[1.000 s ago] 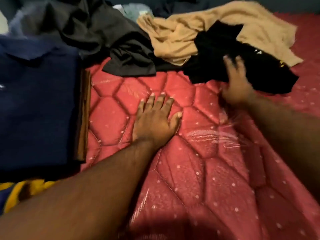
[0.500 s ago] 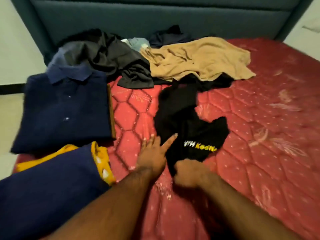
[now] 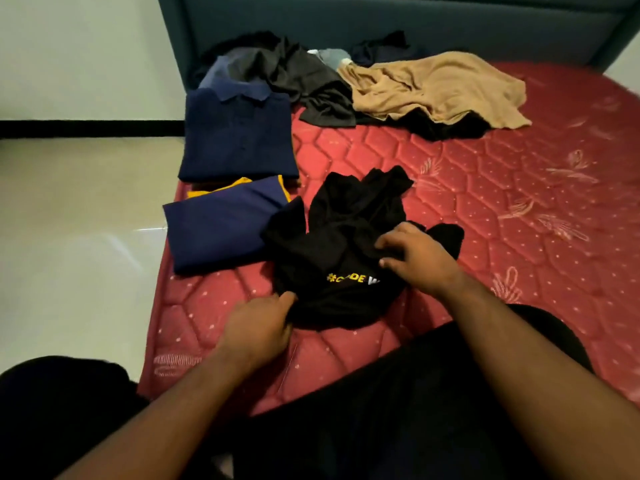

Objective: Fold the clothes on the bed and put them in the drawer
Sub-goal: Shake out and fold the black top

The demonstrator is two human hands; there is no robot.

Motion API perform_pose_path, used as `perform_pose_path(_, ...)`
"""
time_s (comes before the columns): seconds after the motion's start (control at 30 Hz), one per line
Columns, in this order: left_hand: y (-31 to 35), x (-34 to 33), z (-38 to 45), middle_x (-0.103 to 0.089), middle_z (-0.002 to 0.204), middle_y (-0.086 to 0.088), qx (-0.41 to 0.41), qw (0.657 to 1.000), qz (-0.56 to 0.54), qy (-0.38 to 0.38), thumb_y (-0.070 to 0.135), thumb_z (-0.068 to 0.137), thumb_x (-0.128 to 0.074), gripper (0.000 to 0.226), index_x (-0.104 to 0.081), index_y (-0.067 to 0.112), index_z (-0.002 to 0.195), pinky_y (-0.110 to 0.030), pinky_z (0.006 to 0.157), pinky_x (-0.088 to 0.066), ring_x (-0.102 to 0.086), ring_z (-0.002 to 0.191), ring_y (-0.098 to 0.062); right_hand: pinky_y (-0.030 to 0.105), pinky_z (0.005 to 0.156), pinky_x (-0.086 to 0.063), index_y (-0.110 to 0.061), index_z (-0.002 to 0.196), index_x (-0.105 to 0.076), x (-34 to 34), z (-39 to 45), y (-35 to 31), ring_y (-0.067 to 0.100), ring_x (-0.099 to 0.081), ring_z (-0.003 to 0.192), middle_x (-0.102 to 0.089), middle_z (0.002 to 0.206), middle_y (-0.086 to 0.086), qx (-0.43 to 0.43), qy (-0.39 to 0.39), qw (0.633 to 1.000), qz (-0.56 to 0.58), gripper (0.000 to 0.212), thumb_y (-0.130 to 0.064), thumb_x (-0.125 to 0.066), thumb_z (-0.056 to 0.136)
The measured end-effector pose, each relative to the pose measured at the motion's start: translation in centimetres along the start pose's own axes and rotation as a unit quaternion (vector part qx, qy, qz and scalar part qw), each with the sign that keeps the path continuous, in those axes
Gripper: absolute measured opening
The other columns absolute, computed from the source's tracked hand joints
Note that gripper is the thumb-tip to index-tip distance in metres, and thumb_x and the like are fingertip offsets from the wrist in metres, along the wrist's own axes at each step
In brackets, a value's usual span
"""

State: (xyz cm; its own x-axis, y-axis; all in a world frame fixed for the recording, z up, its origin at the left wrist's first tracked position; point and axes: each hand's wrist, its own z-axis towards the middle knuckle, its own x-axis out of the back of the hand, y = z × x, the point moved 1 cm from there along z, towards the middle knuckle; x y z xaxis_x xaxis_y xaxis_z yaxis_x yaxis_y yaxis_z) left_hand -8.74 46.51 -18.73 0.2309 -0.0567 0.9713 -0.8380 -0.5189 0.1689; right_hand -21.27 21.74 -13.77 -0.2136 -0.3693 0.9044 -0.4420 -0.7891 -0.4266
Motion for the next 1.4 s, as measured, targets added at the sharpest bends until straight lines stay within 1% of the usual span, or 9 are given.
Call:
perform_pose_path(0.1,0.4,4.0,-0.1,-0.060,0.129,-0.002,0.050,0.999,0.015,-0.018,0.037,0.094,-0.050,0.053,-0.034,0.040,0.145,-0.037,0.091,-0.048,-0.059,0.117,-0.028,0.042,0.096,-0.046,-0.028,0.137,-0.047,-0.9,-0.1,1.0,0.026,-0.050,0.120,-0.045,0.134,0.001,-0.055,-0.052,0.991,-0.106,0.062,-0.025,-0.071,0.081)
perform_pose_path(0.23,3.2,7.7,4.5,-0.056,0.113,-0.007,-0.076,0.969,-0.114,0.207,0.031,0.092,-0.053,0.059,-0.036,0.035,0.148,-0.044,0.085,-0.051,-0.058,0.105,-0.032,0.040,0.098,-0.036,-0.029,0.109,-0.067,-1.3,0.8,0.8,0.026,-0.049,0.121,-0.061,0.122,-0.004,-0.088,-0.089,0.980,-0.158,0.027,-0.034,-0.070,0.083)
perform_pose_path(0.4,3.7,5.0,13.2,-0.044,0.142,-0.014,-0.012,0.991,-0.130,-0.021,0.033,0.087,-0.065,0.083,-0.018,0.022,0.155,-0.044,0.103,-0.043,-0.049,0.126,-0.036,0.038,0.105,-0.035,-0.027,0.090,-0.072,-2.2,0.5,2.1,0.013,-0.046,0.128,-0.050,0.136,-0.007,-0.080,-0.078,0.994,0.001,0.012,-0.028,-0.075,0.079)
perform_pose_path(0.5,1.5,4.4,12.8,-0.062,0.126,-0.012,0.069,0.981,-0.156,-0.096,0.030,0.075,-0.079,0.070,-0.050,0.014,0.137,-0.036,0.095,-0.049,-0.060,0.113,-0.030,0.026,0.106,-0.035,-0.021,0.106,-0.073,-1.9,0.5,3.3,0.017,-0.050,0.127,-0.055,0.134,0.000,-0.120,-0.036,0.984,0.123,0.027,-0.019,-0.076,0.079)
perform_pose_path(0.73,-2.6,6.0,2.8,-0.060,0.080,0.000,0.038,0.933,-0.344,0.099,0.013,0.063,-0.067,0.020,-0.054,0.027,0.069,-0.012,0.060,-0.037,-0.055,0.074,-0.014,0.040,0.102,-0.034,-0.040,0.131,-0.055,-0.1,-0.8,1.0,0.020,-0.043,0.127,-0.051,0.132,-0.013,-0.093,-0.166,0.976,-0.109,0.060,-0.041,-0.077,0.075)
perform_pose_path(0.87,-6.6,3.3,-2.0,-0.063,0.084,0.005,0.074,0.931,-0.310,0.180,0.017,0.055,-0.054,0.024,-0.043,0.035,0.067,-0.036,0.071,-0.048,-0.061,0.081,-0.026,0.042,0.103,-0.037,-0.043,0.140,-0.044,-1.4,-1.6,-1.0,0.023,-0.039,0.129,-0.037,0.146,-0.011,-0.023,-0.186,0.969,-0.162,0.071,-0.040,-0.075,0.076)
perform_pose_path(1.07,-5.3,2.3,-2.9,-0.044,0.138,0.006,0.156,0.987,-0.039,0.002,0.073,0.066,-0.067,0.082,-0.039,0.041,0.136,-0.045,0.097,-0.031,-0.040,0.125,-0.028,0.045,0.063,-0.052,-0.024,0.088,-0.078,-2.7,-2.4,-3.1,0.034,-0.057,0.078,-0.063,0.092,0.004,0.152,0.080,0.973,-0.151,0.021,-0.023,-0.060,0.076)
perform_pose_path(1.27,-3.7,1.6,-1.5,-0.062,0.113,0.009,0.098,0.975,-0.104,0.168,0.029,0.075,-0.071,0.035,-0.067,0.034,0.109,-0.044,0.103,-0.021,-0.047,0.119,-0.021,0.040,0.089,-0.048,-0.023,0.100,-0.065,-2.0,-3.6,-2.1,0.029,-0.053,0.110,-0.052,0.108,0.003,-0.074,-0.130,0.977,-0.154,0.036,-0.046,-0.074,0.075)
perform_pose_path(1.4,-4.2,1.5,-1.8,-0.070,0.093,-0.001,0.049,0.926,-0.286,0.240,0.019,0.078,-0.066,0.021,-0.072,0.015,0.098,-0.034,0.084,-0.046,-0.064,0.090,-0.023,0.046,0.102,-0.038,-0.028,0.135,-0.044,-2.3,-4.6,-2.7,0.029,-0.042,0.128,-0.044,0.136,0.003,-0.135,-0.248,0.921,-0.269,0.082,-0.056,-0.077,0.066)
